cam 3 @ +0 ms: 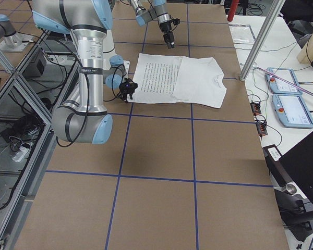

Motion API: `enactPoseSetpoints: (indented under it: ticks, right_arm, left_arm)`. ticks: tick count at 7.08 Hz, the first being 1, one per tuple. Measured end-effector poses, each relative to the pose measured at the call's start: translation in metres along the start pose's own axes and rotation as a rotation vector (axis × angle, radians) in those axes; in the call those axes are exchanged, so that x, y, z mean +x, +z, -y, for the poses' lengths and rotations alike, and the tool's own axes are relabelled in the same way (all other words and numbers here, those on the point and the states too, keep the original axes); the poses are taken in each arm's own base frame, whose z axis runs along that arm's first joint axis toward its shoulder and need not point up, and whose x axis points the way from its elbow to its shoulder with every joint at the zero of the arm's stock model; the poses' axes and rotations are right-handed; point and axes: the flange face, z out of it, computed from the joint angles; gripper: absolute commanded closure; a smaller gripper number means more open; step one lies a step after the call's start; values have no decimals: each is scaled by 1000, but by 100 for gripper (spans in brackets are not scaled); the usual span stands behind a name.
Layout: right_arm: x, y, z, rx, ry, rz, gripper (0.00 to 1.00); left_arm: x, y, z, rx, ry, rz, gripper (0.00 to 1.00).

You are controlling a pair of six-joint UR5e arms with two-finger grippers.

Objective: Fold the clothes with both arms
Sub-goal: 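Move the left gripper down to the hem corner nearest it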

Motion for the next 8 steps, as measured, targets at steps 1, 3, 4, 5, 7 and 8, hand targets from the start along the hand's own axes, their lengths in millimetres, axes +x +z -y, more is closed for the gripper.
enactPoseSetpoints:
  ticks: [1,3,4,5,7,8]
  right_arm:
    - [1,-1,0,0,-1,2,100]
    - [3,-3,-3,-3,-8,5,100]
    - [3,-9,-4,-10,-10,12,100]
    - [3,-17,-3,-19,-10,20,100]
    - [6,-32,0,-35,-10,28,100]
    - [5,-38,0,-47,-11,32,100]
  left_arm:
    - [0,0,-1,-1,-1,0,21]
    - [-1,1,-3,-4,-3,2,21]
    - [-1,2,-4,-5,-4,2,21]
    - [-5,2,-6,-6,-4,6,21]
    - [-52,-7,-31,-12,4,61,21]
    - [-86,-14,-52,-17,16,107,21]
